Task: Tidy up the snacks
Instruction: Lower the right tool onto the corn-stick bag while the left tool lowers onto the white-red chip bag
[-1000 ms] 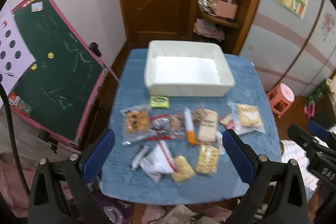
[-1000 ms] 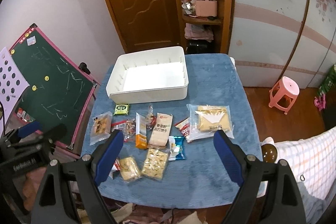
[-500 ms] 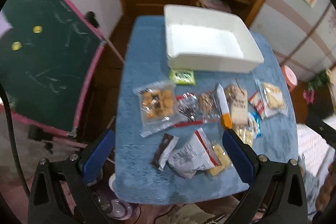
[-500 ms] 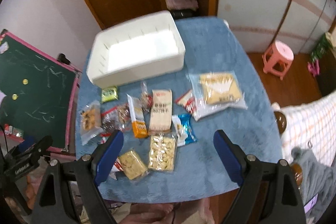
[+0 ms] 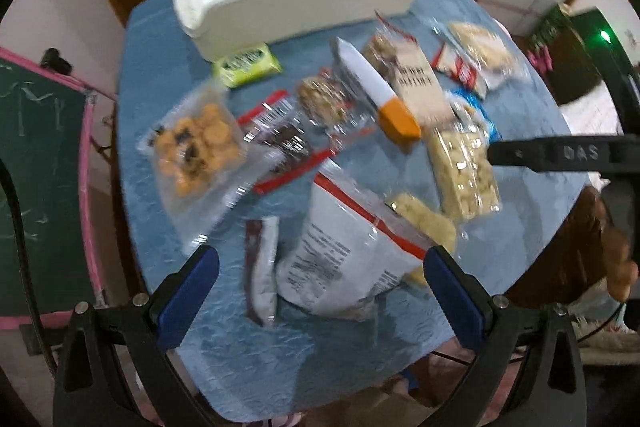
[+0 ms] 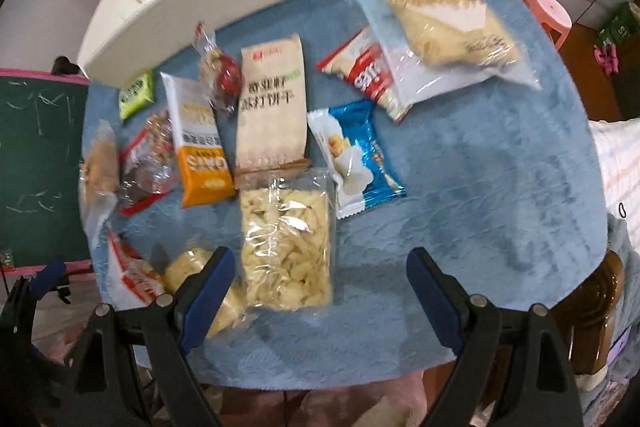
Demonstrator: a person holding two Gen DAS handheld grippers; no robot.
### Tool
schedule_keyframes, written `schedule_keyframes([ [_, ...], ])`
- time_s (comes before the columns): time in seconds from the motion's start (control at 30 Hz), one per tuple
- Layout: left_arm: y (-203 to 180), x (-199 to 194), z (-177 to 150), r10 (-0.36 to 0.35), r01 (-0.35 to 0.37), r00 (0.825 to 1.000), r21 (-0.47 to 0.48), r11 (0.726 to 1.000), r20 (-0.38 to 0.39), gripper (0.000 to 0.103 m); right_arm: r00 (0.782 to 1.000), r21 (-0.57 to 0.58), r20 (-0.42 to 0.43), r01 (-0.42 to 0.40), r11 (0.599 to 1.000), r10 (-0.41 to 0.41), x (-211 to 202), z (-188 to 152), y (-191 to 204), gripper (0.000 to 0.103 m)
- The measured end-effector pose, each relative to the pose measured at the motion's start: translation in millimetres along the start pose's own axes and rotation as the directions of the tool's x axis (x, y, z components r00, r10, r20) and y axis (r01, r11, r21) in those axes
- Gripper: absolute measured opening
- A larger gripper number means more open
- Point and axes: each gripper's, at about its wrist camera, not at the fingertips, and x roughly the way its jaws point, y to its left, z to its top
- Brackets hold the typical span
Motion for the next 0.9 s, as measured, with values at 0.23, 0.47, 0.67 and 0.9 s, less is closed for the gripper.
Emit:
schedule_keyframes([
  [0.23,-12,22,-5,-0.024,0.026,0.999,0.044,0.999,-0.032,0.102,0.999,-0.011,-0.051,0.018,1.0,-0.018,29,1,6,0.088],
  [0.47,-8,46,0,-0.056,0.06,0.995,0.047,0.997,-0.083,0.102,0.997,-0.013,-0.074,-0.006,1.0,0.005,45,3,12,0.088],
  [0.67,-12,60,2,-0.08,0.089,0.99,0.077,0.993,-0.113,0.102,0.993,-0.01,-0.121,-0.016,1.0,0.015,61,0,15,0.088],
  [0.9,-10,71,-3,-0.045,0.058,0.991,0.104,0.993,-0.123,0.094,0.99,-0.027,-0.132,0.035,0.999,-0.039,71,-6,10,0.063],
])
